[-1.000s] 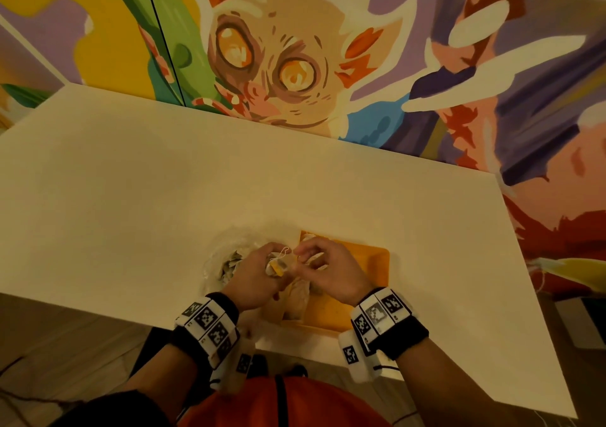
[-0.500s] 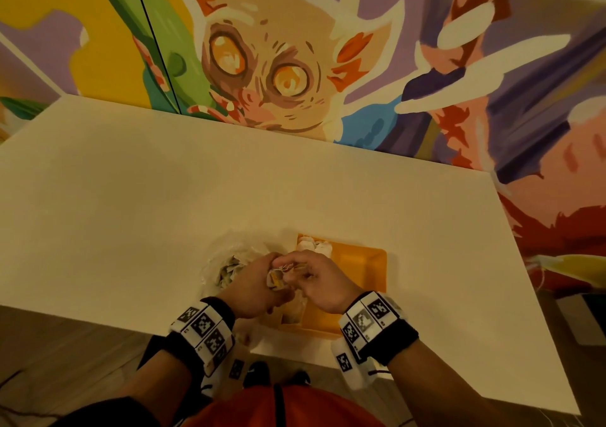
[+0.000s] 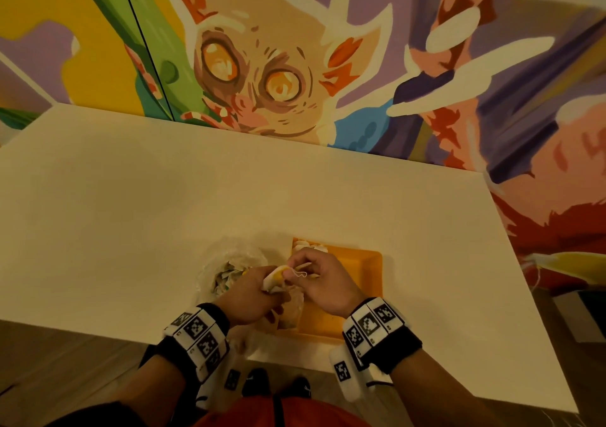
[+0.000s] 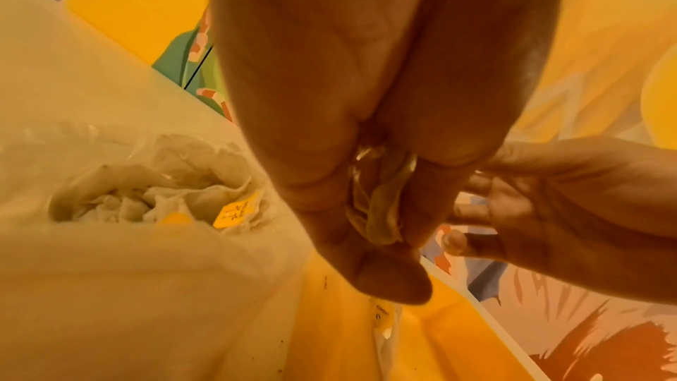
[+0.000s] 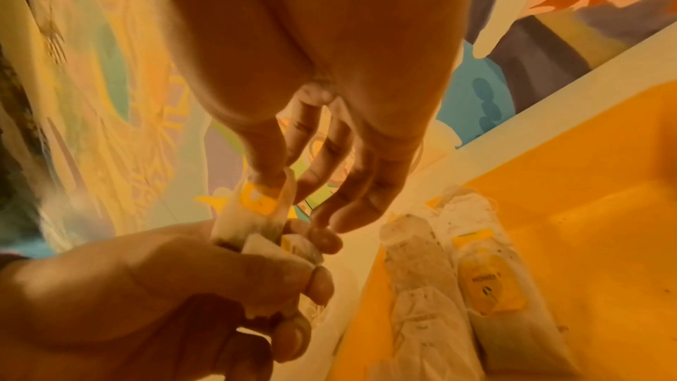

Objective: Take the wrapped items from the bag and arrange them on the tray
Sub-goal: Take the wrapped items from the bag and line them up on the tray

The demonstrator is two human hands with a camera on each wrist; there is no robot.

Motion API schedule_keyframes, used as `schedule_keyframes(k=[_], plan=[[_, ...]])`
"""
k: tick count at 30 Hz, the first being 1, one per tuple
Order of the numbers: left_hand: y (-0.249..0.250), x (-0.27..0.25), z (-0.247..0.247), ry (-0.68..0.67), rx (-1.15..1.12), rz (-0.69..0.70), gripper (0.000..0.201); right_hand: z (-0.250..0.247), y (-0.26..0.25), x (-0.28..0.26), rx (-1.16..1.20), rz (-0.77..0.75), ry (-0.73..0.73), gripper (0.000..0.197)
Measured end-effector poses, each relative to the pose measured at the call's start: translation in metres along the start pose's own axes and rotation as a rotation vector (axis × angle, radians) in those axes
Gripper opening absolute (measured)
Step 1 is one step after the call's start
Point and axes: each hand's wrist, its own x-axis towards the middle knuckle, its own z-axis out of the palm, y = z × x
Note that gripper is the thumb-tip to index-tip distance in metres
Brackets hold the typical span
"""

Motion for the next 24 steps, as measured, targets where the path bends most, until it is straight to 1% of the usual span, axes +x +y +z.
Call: schedule_keyframes(k=[4, 7, 9, 11, 13, 15, 19, 22, 24], plan=[[-0.004, 0.002, 0.002, 0.043, -0.151, -0.047, 0.009, -0.008, -0.009, -0.003, 0.102, -0.065, 0.072, 0.008], [-0.001, 0.003, 0.002, 0.091, -0.284, -0.092, 0.015, -0.015, -0.017, -0.003, 0.152, -0.099, 0.133, 0.006], [0.005, 0.002, 0.003, 0.124, -0.388, -0.114, 0.017, -0.019, -0.016, -0.002, 0.161, -0.09, 0.163, 0.007], [0.01, 0.002, 0.002, 0.146, -0.477, -0.113, 0.02, -0.023, -0.011, 0.0, 0.121, -0.061, 0.162, 0.006], [0.016, 0.003, 0.002, 0.139, -0.505, -0.089, 0.022, -0.026, -0.004, 0.001, 0.051, -0.029, 0.145, 0.005], [0.02, 0.004, 0.001, 0.133, -0.447, -0.07, 0.021, -0.027, 0.002, 0.0, -0.009, -0.016, 0.12, 0.01], [0.024, 0.01, 0.003, 0.168, -0.193, -0.019, 0.01, -0.025, 0.011, -0.001, -0.029, 0.003, 0.115, 0.015], [0.024, 0.014, 0.009, 0.197, -0.113, 0.024, 0.012, -0.024, 0.018, -0.002, 0.007, 0.029, 0.14, 0.011], [0.024, 0.015, 0.01, 0.203, -0.105, 0.025, 0.011, -0.024, 0.024, -0.003, 0.03, 0.055, 0.132, 0.014]])
